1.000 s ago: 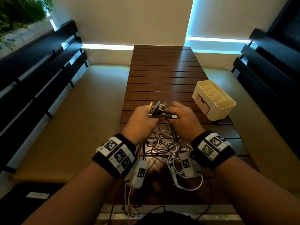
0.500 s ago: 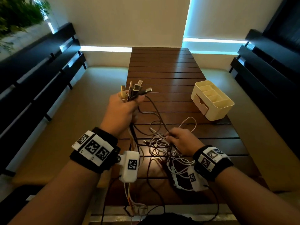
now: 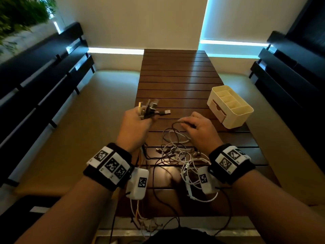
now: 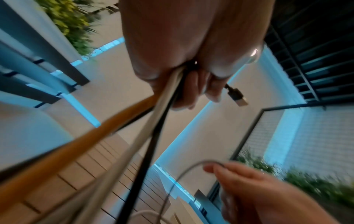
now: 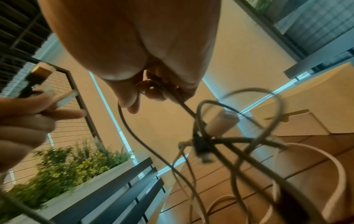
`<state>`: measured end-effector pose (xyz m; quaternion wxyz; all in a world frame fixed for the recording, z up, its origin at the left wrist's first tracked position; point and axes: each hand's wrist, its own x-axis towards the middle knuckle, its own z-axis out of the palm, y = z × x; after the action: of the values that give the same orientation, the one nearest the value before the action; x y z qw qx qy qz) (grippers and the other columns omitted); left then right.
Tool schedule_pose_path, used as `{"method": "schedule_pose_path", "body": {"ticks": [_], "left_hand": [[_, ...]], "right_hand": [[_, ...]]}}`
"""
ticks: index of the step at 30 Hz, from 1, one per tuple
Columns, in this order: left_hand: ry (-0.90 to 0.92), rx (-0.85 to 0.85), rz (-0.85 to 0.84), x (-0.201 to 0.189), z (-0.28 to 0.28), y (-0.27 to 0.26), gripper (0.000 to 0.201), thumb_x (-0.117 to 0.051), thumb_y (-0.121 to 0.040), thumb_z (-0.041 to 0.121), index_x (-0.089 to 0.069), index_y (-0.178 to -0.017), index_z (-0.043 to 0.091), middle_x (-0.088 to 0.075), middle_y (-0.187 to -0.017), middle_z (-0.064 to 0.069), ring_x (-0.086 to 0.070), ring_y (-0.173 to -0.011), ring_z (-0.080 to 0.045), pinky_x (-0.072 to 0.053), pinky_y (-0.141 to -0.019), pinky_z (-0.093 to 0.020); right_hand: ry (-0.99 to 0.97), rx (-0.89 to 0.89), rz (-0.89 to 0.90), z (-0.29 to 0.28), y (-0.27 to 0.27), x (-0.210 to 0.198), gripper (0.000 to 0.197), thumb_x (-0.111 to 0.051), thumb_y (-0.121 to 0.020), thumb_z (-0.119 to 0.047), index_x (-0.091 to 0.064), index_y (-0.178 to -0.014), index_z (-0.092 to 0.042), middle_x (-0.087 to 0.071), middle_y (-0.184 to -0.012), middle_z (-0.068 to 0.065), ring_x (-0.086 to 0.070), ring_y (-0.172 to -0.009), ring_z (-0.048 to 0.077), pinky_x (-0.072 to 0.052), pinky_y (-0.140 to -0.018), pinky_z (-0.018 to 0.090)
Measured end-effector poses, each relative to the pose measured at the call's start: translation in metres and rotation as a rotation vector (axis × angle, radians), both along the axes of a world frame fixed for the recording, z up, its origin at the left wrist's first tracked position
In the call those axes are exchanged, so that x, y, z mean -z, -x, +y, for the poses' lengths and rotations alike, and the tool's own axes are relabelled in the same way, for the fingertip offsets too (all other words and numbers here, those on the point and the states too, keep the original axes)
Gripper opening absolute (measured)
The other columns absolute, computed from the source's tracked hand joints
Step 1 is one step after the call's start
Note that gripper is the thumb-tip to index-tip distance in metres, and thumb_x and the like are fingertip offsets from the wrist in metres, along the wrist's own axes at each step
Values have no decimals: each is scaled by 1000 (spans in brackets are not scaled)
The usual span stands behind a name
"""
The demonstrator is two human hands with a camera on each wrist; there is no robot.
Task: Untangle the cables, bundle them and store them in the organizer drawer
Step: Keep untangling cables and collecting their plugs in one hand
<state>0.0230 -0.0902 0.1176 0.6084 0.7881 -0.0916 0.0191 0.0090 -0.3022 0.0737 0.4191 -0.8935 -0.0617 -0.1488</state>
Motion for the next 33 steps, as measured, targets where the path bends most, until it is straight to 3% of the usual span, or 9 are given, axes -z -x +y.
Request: {"method": "schedule_pose_path", "body": {"ticks": [6, 10, 12, 14, 16, 19, 22, 27, 33], "left_hand": [[-263, 225, -60, 1, -22, 1, 23, -69, -90, 13, -64, -72, 26, -56, -58, 13, -49, -50, 5, -34, -50, -11], [-242, 197, -86, 0, -24, 2, 19, -67, -91, 14, -66, -73, 17, -51, -53, 11, -42, -47, -3, -36, -53, -21], [-115, 141, -39, 1, -20, 0, 19, -64, -91, 12, -64, -73, 17, -46, -46, 11, -38, -46, -12, -34, -53, -34], [-19, 105, 6, 2, -16, -1, 21, -63, -90, 9, -63, -73, 22, -43, -43, 12, -33, -44, -13, -31, -53, -35], [-25, 96, 31, 1, -12, 2, 25, -63, -90, 7, -63, -71, 23, -42, -42, 13, -32, -43, -11, -30, -54, -33], [-261, 139, 84, 7, -5, 4, 27, -65, -92, 11, -71, -68, 24, -43, -43, 11, -31, -41, -7, -30, -49, -27], [-477, 217, 181, 13, -1, 5, 14, -66, -92, 17, -72, -81, 9, -50, -57, 4, -39, -45, -7, -33, -50, -26], [-194, 51, 48, 6, -9, 3, 13, -66, -92, 11, -69, -85, 22, -49, -57, 12, -39, -48, -6, -33, -51, -28], [-346, 219, -36, 11, -34, 3, 17, -68, -92, 20, -63, -80, 31, -62, -76, 11, -55, -65, 2, -35, -57, -16]], "right_hand": [[17, -76, -73, 13, 1, -18, 26, -52, -95, 1, -71, -110, -8, -46, -85, -13, -47, -79, -4, -38, -70, 5], [90, -62, -64, 5, 3, -4, 16, -58, -96, -7, -70, -105, -14, -50, -89, -9, -48, -79, 1, -38, -70, 7], [186, -46, 90, -3, 3, 14, 7, -58, -98, -19, -65, -98, -18, -49, -92, -7, -50, -81, 7, -42, -77, 17], [328, 7, 268, -13, 4, 31, 13, -55, -99, -27, -62, -96, -17, -52, -98, -4, -54, -90, 16, -50, -86, 35], [361, 69, 313, -22, 6, 39, 17, -53, -100, -28, -63, -99, -14, -56, -101, -1, -56, -95, 20, -50, -88, 40], [226, 102, 130, -28, 7, 32, 15, -57, -99, -25, -67, -96, -14, -57, -99, -4, -57, -90, 16, -52, -83, 36], [121, 133, -89, -33, 3, 17, 13, -63, -95, -19, -74, -100, -13, -62, -94, -3, -60, -84, 14, -54, -76, 33], [213, 121, -87, -31, -1, 19, 14, -64, -94, -23, -74, -103, -19, -54, -88, -1, -53, -85, 20, -53, -73, 44], [229, -12, -128, 0, 5, 12, 20, -60, -93, -11, -72, -109, -15, -45, -88, -5, -42, -82, 11, -34, -67, 21]]}}
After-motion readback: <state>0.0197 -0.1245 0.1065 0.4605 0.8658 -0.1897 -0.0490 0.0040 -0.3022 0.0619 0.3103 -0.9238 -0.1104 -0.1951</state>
